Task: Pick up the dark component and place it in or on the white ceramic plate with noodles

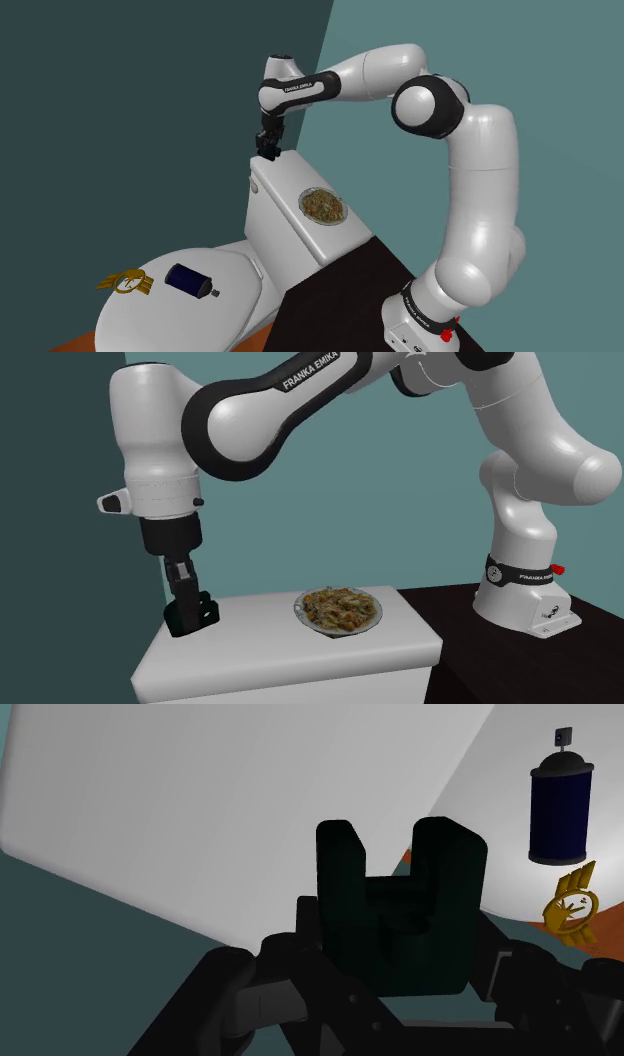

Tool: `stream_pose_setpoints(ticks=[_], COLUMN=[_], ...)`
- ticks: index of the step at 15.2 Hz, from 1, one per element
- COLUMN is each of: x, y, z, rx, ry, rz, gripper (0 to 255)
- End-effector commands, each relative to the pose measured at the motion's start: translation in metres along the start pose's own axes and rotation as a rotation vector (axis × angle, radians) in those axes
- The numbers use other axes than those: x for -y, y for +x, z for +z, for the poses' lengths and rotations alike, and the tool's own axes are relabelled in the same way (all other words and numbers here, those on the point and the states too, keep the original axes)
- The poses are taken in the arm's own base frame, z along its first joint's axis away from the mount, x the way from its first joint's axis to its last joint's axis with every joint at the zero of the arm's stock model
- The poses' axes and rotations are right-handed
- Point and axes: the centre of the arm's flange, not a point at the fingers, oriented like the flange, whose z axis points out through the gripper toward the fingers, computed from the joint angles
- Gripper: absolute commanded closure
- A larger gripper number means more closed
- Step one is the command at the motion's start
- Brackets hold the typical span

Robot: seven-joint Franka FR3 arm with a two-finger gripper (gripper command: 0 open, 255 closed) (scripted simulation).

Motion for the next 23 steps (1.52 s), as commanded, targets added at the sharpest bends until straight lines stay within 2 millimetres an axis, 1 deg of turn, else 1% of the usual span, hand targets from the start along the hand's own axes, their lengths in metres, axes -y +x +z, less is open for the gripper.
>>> stream_pose_setpoints(ticks=[1, 7, 23], x=[0.000, 0.000, 0.017], y=[0.001, 0.000, -0.210], z=[-0.011, -0.042, -0.036], rx=[0.000, 0.000, 0.000], ry=[0.000, 0.000, 0.000], rz=[0.000, 0.000, 0.000], gripper=[255, 255, 255])
